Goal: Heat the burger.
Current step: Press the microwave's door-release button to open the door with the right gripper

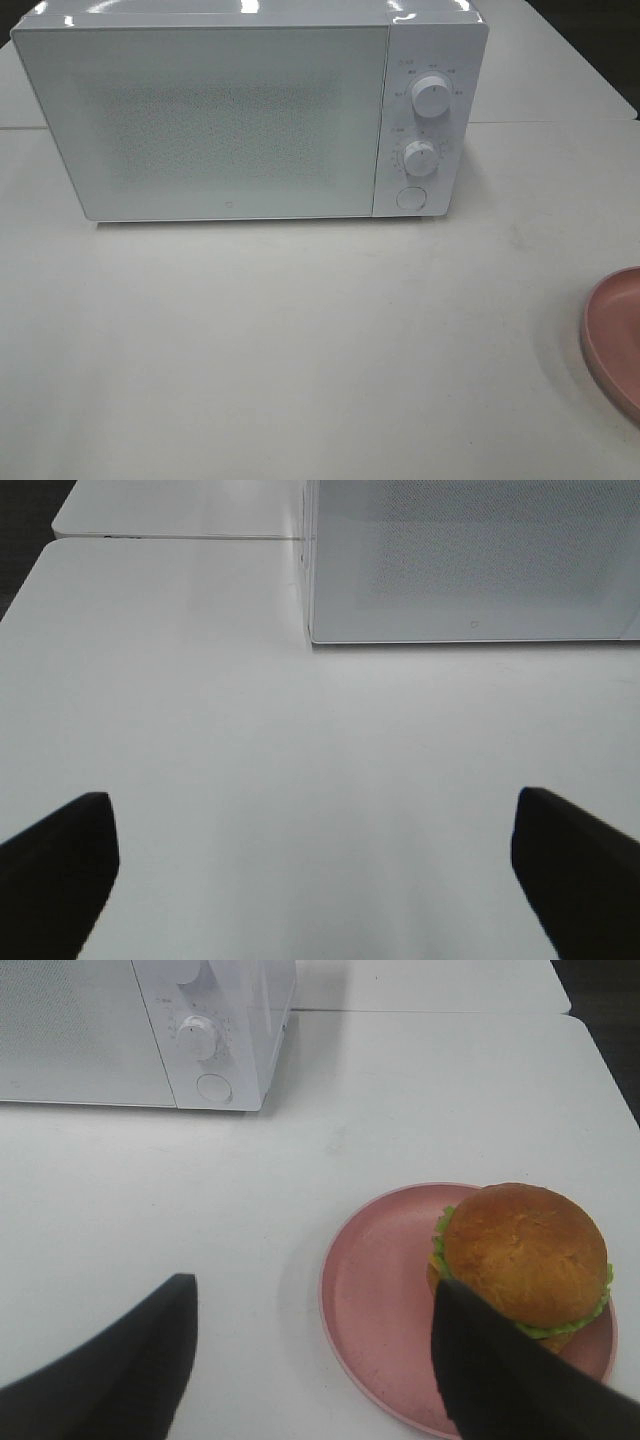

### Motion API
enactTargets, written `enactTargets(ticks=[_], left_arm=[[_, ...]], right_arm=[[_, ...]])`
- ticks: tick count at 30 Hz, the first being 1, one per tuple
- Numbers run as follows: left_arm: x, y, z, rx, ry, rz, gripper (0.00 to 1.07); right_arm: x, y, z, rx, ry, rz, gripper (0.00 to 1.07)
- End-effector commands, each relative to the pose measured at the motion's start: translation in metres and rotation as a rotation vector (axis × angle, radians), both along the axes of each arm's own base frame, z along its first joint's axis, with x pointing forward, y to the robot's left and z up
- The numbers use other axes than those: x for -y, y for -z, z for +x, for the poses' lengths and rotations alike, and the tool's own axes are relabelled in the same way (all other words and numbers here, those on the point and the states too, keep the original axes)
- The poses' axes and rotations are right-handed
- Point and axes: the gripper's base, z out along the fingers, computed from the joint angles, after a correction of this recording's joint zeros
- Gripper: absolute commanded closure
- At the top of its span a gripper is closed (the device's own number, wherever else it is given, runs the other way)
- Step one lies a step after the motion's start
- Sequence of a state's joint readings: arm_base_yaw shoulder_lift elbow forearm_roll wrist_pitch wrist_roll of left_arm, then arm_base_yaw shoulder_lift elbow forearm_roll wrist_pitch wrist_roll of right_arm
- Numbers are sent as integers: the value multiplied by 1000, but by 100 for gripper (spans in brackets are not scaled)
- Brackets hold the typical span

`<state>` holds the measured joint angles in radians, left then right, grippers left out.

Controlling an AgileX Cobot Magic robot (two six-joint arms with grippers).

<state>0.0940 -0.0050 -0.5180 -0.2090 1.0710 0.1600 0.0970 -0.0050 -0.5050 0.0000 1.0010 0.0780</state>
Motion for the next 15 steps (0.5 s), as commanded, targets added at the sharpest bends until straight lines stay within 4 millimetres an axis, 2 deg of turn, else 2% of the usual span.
enactTargets(ticks=[1, 15], left_arm=[[1, 1, -2, 12, 1, -11, 6], [1, 1, -2, 12, 1, -11, 6]], right_arm=[[1, 0, -3, 32, 3, -8, 42], [1, -2, -2, 25, 3, -9, 41]])
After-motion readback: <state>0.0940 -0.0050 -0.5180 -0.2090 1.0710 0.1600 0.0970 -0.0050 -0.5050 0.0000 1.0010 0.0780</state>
